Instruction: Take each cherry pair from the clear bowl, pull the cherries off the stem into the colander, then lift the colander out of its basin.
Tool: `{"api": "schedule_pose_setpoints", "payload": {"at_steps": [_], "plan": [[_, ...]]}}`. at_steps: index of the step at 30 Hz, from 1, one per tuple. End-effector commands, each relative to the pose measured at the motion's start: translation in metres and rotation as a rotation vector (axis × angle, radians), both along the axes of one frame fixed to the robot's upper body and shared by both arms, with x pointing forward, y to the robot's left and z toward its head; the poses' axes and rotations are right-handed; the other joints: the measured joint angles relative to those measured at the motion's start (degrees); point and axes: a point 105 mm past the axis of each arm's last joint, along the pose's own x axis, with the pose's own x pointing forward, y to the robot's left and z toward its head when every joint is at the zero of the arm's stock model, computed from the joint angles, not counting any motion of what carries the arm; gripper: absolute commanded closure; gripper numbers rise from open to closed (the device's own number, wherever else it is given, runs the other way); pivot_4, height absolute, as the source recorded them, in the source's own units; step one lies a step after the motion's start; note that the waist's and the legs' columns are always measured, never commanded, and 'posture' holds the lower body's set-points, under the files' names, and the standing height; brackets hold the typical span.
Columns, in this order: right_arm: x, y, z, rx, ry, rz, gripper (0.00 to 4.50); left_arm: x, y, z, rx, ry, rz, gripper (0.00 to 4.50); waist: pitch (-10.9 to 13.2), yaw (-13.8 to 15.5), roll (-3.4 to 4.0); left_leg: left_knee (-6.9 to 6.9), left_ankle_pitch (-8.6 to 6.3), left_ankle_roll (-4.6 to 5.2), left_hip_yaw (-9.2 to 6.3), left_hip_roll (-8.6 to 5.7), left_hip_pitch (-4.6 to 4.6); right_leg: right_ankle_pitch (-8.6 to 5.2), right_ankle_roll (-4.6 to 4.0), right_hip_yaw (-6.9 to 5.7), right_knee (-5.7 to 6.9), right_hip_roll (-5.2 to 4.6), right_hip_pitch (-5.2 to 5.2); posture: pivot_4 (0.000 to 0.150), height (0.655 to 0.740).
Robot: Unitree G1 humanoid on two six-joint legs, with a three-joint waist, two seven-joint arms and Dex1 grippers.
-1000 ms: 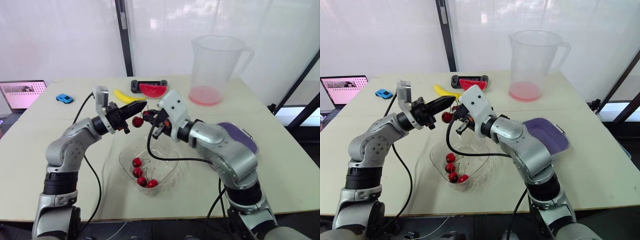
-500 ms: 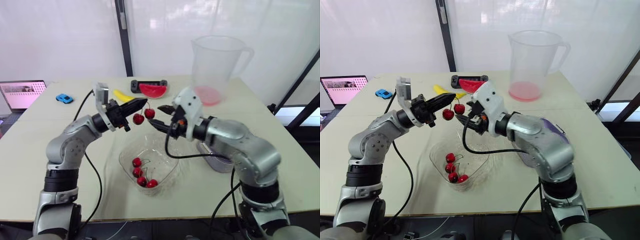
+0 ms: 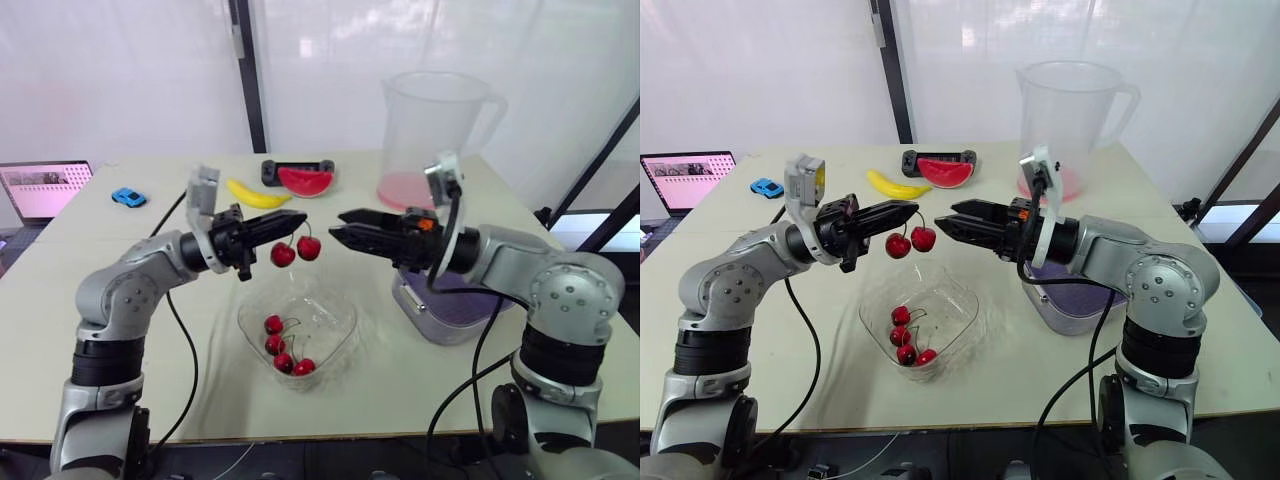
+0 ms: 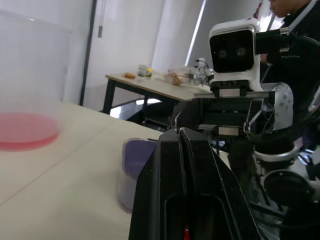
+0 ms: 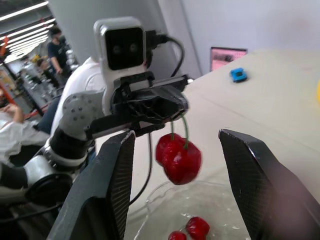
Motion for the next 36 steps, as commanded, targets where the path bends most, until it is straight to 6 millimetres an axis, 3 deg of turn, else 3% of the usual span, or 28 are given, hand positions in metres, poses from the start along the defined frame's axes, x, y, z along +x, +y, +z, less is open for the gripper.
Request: {"api": "schedule_pose_setpoints", "payload": {"at_steps": [1,16,19,22,31,36], "plan": [[-0.008,0.016,-0.006,-0.018,-0.031,0.071,1.65,-0.01,-0.002,0.008,0.0,-0.032,-0.025,4.5,0.0,-0.01,0.0,0.0,0.0,-0.01,0.0,0.0,0.0,0.0,0.0,0.0,0.0,0.0,0.0,0.15,0.74],[0.004,0.03,-0.021,0.002,-0.022,0.052,1.65,-0.013,-0.003,0.009,0.006,-0.029,-0.036,4.5,0.0,0.12,0.0,0.04,0.14,-0.25,-0.01,0.0,0.0,0.0,0.0,0.0,-0.01,-0.01,0.01,0.15,0.74],[0.005,0.03,-0.022,0.005,-0.012,0.05,2.53,-0.012,-0.003,0.01,0.006,-0.032,-0.032,4.5,0.0,0.1,0.0,0.04,0.14,-0.25,-0.01,0.0,0.0,0.0,0.0,0.0,0.0,-0.01,0.01,0.15,0.74],[0.007,0.029,-0.024,-0.001,-0.013,0.04,3.89,-0.011,-0.003,0.01,0.005,-0.034,-0.031,4.5,0.0,0.11,0.0,0.04,0.14,-0.25,0.0,0.0,0.0,0.0,0.0,0.0,-0.01,-0.01,0.01,0.15,0.74],[0.01,0.025,-0.03,-0.038,-0.009,0.026,3.89,-0.01,-0.003,0.01,0.004,-0.039,-0.026,4.5,0.0,0.12,0.0,0.04,0.14,-0.25,-0.01,0.0,0.0,0.0,0.0,0.0,-0.01,-0.01,0.01,0.15,0.74],[0.005,0.022,-0.043,-0.125,-0.003,0.05,3.89,-0.01,-0.003,0.01,0.002,-0.042,-0.025,4.5,0.0,0.15,0.0,0.05,0.14,-0.24,0.0,0.0,0.0,0.0,0.0,0.0,-0.02,-0.01,0.02,0.15,0.74]]}}
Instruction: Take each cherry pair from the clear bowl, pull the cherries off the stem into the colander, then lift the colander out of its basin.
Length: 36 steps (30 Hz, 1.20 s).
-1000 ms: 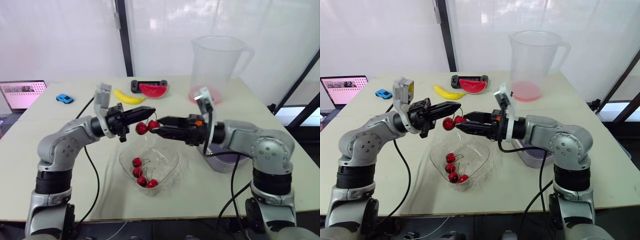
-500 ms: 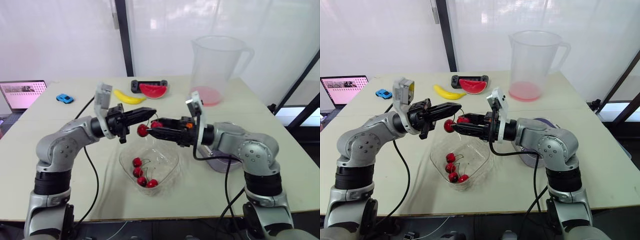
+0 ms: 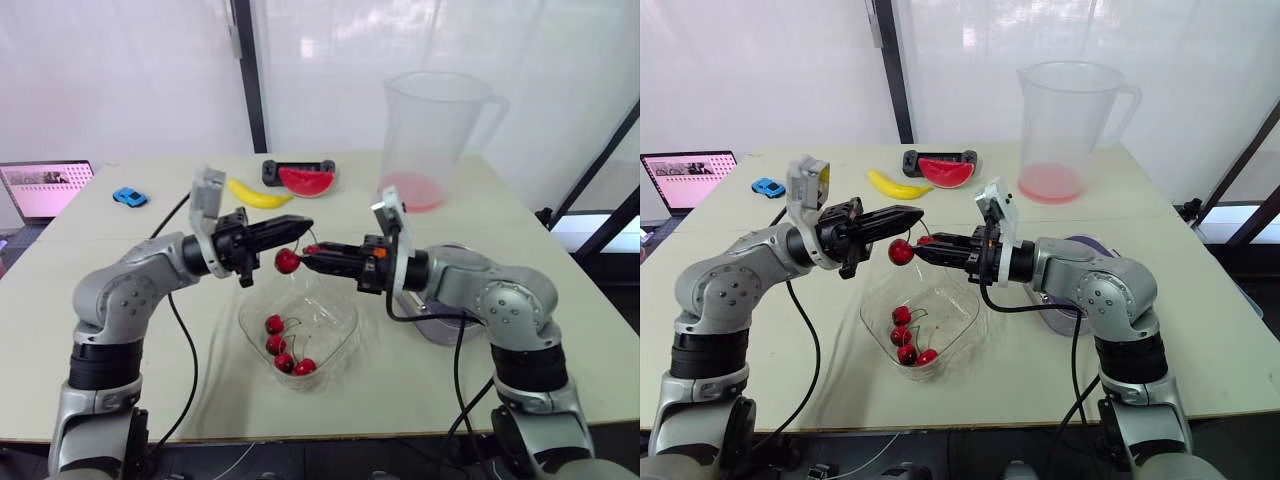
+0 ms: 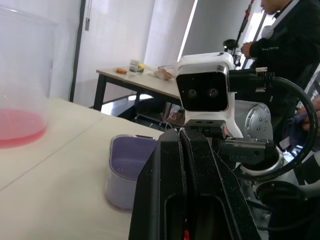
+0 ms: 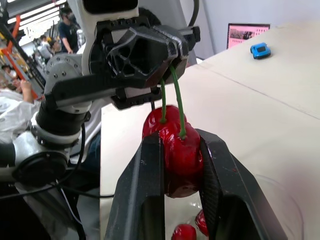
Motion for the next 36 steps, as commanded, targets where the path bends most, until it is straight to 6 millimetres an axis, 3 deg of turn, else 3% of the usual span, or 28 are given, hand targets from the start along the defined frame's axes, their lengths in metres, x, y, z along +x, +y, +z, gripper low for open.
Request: {"api": "schedule_pose_setpoints", "payload": {"at_steps": [1,7,17,21,26,29,32,36], "plan": [[-0.006,-0.002,-0.009,-0.067,-0.01,0.024,3.89,-0.003,0.002,0.011,-0.02,-0.059,0.001,4.5,0.0,-0.03,0.0,0.0,0.0,0.0,0.0,0.0,0.0,0.0,0.0,0.0,0.0,0.0,0.0,0.15,0.74],[-0.015,-0.013,-0.028,-0.206,0.004,0.044,3.89,-0.003,0.0,0.011,-0.026,-0.061,-0.009,4.5,0.01,0.0,-0.01,0.01,-0.07,0.12,0.01,0.0,0.0,0.0,0.0,0.0,-0.02,0.0,0.01,0.15,0.74],[-0.022,-0.033,-0.003,-0.139,-0.027,0.008,3.89,-0.002,0.002,0.011,-0.027,-0.064,-0.01,4.5,0.01,0.14,-0.03,0.03,-0.14,0.25,-0.01,0.0,0.0,0.0,0.0,0.0,-0.04,0.0,0.03,0.15,0.74],[-0.03,-0.068,0.023,-0.175,-0.07,-0.049,3.89,-0.001,0.011,0.011,-0.005,-0.072,0.013,4.5,0.03,0.5,-0.03,0.06,-0.16,0.27,0.0,0.0,-0.02,0.0,0.0,0.0,-0.06,-0.02,0.04,0.15,0.74],[-0.024,-0.114,0.031,-0.367,-0.109,-0.199,3.89,-0.004,0.016,0.009,0.025,-0.074,0.023,4.5,0.03,0.58,-0.04,0.07,-0.26,0.45,0.04,0.0,-0.01,-0.01,0.01,-0.01,-0.11,0.0,0.09,0.15,0.74],[-0.013,-0.145,0.024,-0.548,-0.131,-0.292,3.89,-0.006,0.018,0.008,0.034,-0.076,0.026,4.5,0.03,0.52,-0.03,0.08,-0.28,0.49,0.08,0.0,-0.01,-0.01,0.01,0.0,-0.13,0.0,0.09,0.15,0.74],[0.014,-0.186,0.003,-0.773,-0.159,-0.387,3.89,-0.009,0.019,0.004,0.046,-0.077,0.032,4.5,0.03,0.37,-0.04,0.1,-0.29,0.5,0.13,0.0,-0.01,-0.01,0.02,0.02,-0.15,0.0,0.1,0.15,0.74],[0.038,-0.2,-0.017,-0.921,-0.194,-0.347,3.89,-0.012,0.016,0.0,0.054,-0.077,0.033,4.5,0.05,0.0,-0.01,0.08,-0.28,0.49,0.19,0.02,0.03,-0.02,0.02,0.06,-0.17,0.0,0.1,0.15,0.74]]}}
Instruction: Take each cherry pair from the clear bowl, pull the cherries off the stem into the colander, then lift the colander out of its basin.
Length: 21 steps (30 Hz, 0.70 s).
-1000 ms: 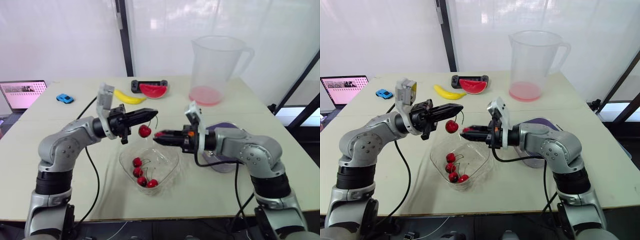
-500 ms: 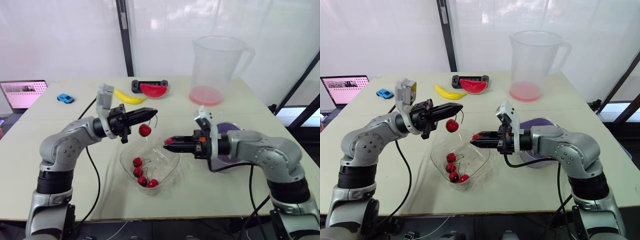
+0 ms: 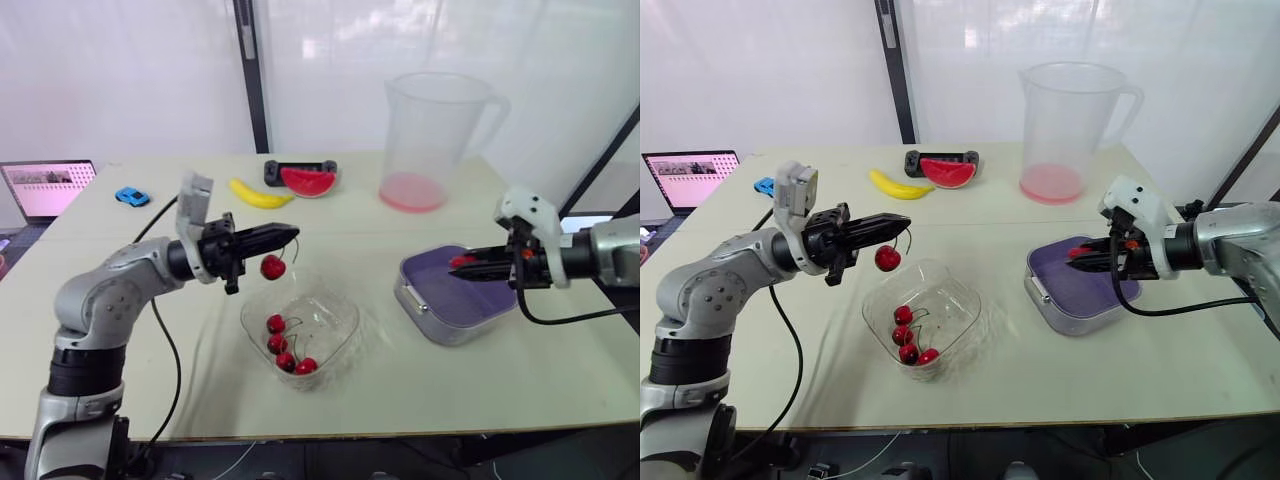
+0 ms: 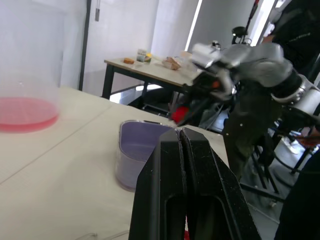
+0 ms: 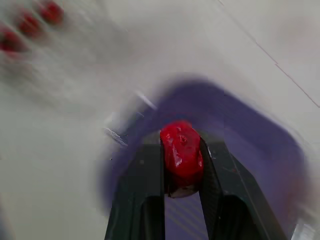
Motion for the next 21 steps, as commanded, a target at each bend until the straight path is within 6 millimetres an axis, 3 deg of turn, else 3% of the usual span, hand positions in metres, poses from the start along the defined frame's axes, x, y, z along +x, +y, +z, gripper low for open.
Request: {"api": "schedule_pose_setpoints", "payload": {"at_steps": [1,5,10,13,18,19,21], "plan": [[0.017,-0.002,-0.005,-0.104,-0.026,0.065,3.89,-0.007,-0.002,0.008,0.001,-0.06,-0.003,4.5,0.01,-0.18,0.01,-0.02,0.0,0.0,-0.01,0.01,-0.01,0.0,0.0,0.0,0.0,0.01,-0.04,0.15,0.74],[0.035,-0.008,-0.027,-0.189,0.016,0.105,3.89,-0.01,-0.001,0.005,0.014,-0.061,0.0,4.5,0.02,-0.13,0.02,-0.04,0.15,-0.27,0.0,0.03,-0.01,0.0,0.0,0.03,0.03,0.01,-0.08,0.15,0.74],[0.043,-0.009,-0.037,-0.206,0.061,0.137,3.89,-0.013,0.001,0.002,0.023,-0.06,0.01,4.5,0.03,0.36,0.01,0.02,0.19,-0.33,-0.03,0.01,-0.06,0.0,0.0,0.02,0.02,-0.02,-0.06,0.15,0.74],[0.045,-0.009,-0.038,-0.203,0.065,0.145,2.74,-0.013,0.002,0.002,0.023,-0.06,0.015,4.5,0.03,0.34,0.01,0.02,0.22,-0.39,-0.04,0.0,-0.05,0.0,0.0,0.01,0.02,-0.02,-0.05,0.15,0.74],[0.045,-0.009,-0.03,-0.196,0.052,0.153,0.28,-0.013,0.003,0.0,0.023,-0.058,0.021,4.5,0.03,0.19,0.01,0.02,0.23,-0.41,-0.04,0.0,-0.05,0.0,0.0,0.01,0.02,-0.02,-0.05,0.15,0.74],[0.045,-0.009,-0.026,-0.194,0.047,0.154,0.02,-0.013,0.003,0.0,0.023,-0.058,0.02,4.5,0.03,0.17,0.02,0.01,0.23,-0.41,-0.05,0.0,-0.05,0.0,0.0,0.0,0.02,-0.02,-0.05,0.15,0.74],[0.042,-0.009,-0.016,-0.176,0.036,0.156,0.02,-0.012,0.004,0.0,0.023,-0.059,0.018,4.5,0.03,0.18,0.02,0.01,0.23,-0.41,-0.05,0.01,-0.05,0.0,0.0,0.0,0.02,-0.02,-0.06,0.15,0.74]]}}
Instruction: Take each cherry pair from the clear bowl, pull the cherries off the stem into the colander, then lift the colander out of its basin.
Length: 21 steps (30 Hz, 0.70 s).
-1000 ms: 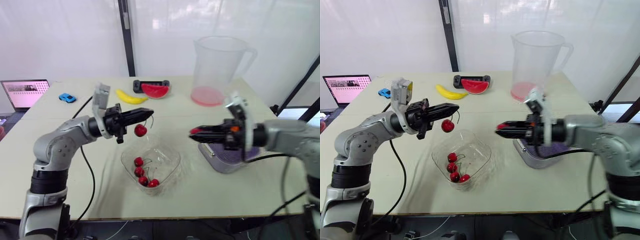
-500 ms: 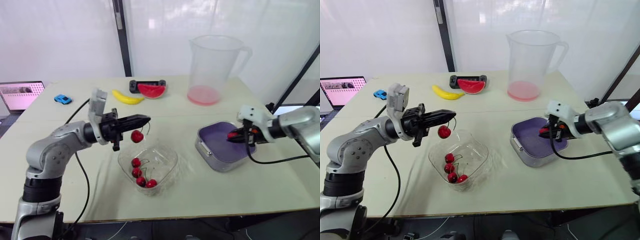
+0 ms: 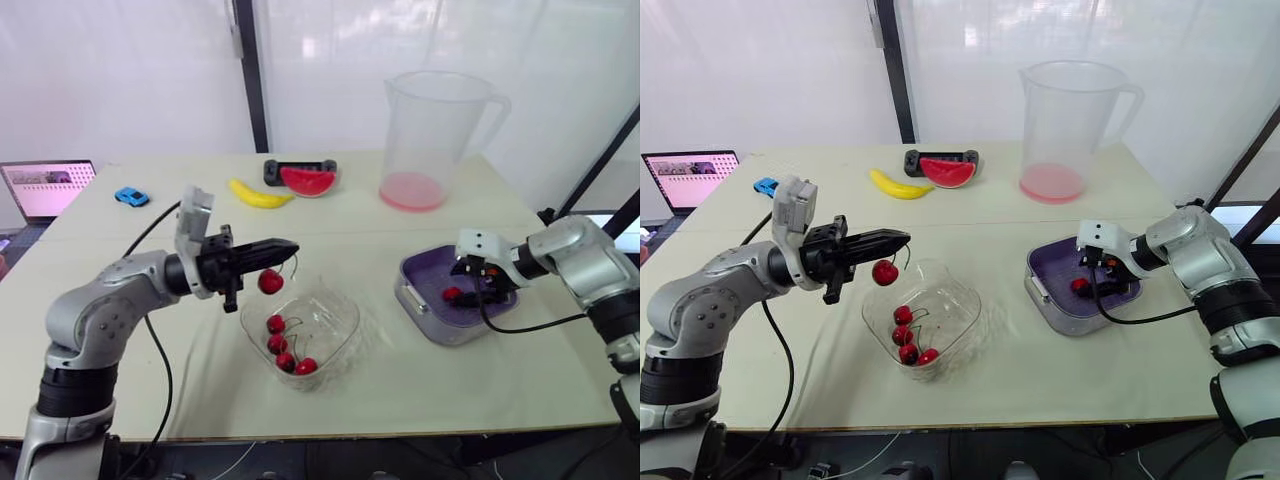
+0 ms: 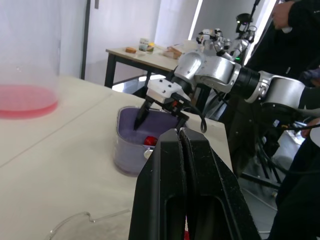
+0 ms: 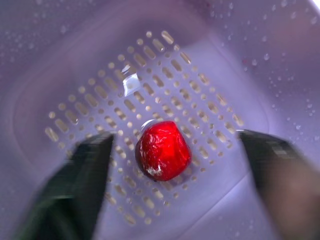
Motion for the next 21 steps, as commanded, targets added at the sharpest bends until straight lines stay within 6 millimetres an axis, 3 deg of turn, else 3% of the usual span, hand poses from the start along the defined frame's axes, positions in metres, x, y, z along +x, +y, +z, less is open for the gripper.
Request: {"api": "schedule_pose_setpoints", "payload": {"at_steps": [1,8,13,17,21], "plan": [[-0.002,0.001,0.038,0.038,-0.086,0.014,0.02,-0.004,0.002,0.013,-0.008,-0.071,-0.003,4.5,0.0,0.05,0.0,0.0,0.0,0.0,0.0,0.0,0.0,0.0,0.0,0.0,0.0,0.0,0.0,0.15,0.74],[-0.029,0.002,0.089,0.283,-0.139,0.0,0.02,-0.002,0.004,0.015,-0.018,-0.079,0.005,4.5,0.01,0.41,0.02,0.0,0.0,0.01,-0.02,0.0,0.0,0.0,0.0,0.0,0.0,-0.01,0.01,0.15,0.74],[-0.074,0.049,0.131,0.634,-0.119,0.139,0.02,0.0,0.004,0.021,-0.036,-0.088,0.006,4.5,0.01,0.53,0.02,0.0,-0.13,0.22,-0.04,0.04,0.01,0.0,0.0,0.0,0.02,0.01,0.02,0.15,0.74],[-0.097,0.078,0.142,0.798,-0.135,0.22,0.02,0.001,0.003,0.026,-0.047,-0.091,-0.005,4.5,0.01,0.85,0.01,0.01,-0.16,0.28,-0.04,0.03,0.02,0.0,0.0,0.0,0.03,0.0,0.05,0.15,0.74],[-0.117,0.096,0.127,0.868,-0.067,0.265,0.02,0.002,0.004,0.032,-0.056,-0.091,-0.019,4.5,0.01,1.72,0.0,0.08,-0.17,0.3,-0.07,0.0,0.01,0.0,0.0,-0.03,0.05,-0.01,0.09,0.15,0.74]]}}
